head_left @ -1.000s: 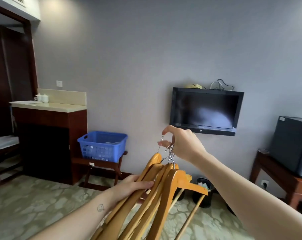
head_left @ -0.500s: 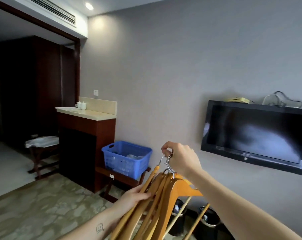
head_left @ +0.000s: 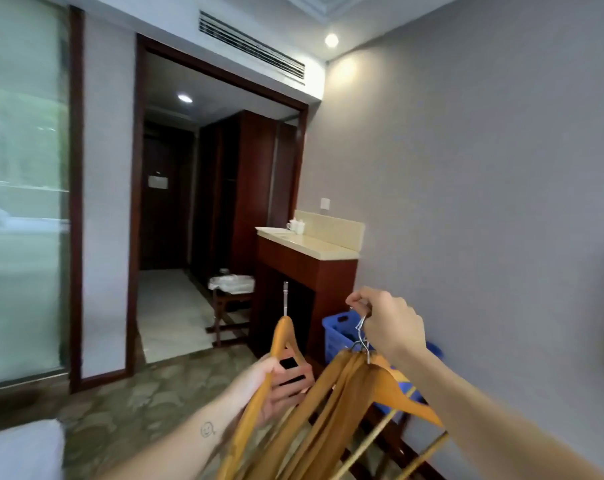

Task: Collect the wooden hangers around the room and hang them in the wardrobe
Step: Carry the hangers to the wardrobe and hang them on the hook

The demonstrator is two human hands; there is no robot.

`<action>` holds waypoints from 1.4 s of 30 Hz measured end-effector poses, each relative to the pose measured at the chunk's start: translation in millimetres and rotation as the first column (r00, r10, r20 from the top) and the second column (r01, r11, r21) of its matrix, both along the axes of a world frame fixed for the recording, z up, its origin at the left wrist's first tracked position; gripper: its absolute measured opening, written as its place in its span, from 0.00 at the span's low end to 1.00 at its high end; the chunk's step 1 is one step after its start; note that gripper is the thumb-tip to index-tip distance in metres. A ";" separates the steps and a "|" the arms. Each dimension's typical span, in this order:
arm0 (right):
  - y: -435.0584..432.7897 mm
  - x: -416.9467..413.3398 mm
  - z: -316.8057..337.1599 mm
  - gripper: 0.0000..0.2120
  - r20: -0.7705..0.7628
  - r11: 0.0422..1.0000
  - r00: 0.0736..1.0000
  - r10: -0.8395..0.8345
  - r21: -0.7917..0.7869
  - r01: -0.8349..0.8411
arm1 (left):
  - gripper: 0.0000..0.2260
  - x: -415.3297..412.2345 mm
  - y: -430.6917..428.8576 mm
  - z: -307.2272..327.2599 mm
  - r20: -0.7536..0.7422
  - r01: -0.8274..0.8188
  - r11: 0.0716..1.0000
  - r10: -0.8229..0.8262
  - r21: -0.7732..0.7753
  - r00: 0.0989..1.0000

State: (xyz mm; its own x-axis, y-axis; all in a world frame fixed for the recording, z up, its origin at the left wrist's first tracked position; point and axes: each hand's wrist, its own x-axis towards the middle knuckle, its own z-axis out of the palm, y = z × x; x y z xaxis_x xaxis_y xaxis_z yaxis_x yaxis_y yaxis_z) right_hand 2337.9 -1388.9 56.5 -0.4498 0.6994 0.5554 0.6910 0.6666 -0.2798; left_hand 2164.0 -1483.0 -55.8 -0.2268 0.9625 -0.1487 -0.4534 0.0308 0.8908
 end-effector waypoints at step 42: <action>400.1 -717.2 44.5 0.28 -0.066 0.383 0.412 0.909 -0.262 -0.886 | 0.42 -600.3 306.9 28.4 -0.476 -0.414 0.907 0.400 0.081 0.783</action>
State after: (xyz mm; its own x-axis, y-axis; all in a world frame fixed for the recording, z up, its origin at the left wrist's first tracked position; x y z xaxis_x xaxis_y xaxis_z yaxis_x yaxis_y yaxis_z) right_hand 1620.7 -988.8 101.0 -0.9234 -0.0489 0.3807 -0.2461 0.8366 -0.4895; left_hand 1563.7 -1176.1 -27.4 -0.6451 0.7621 0.0551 0.0449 -0.0342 0.9984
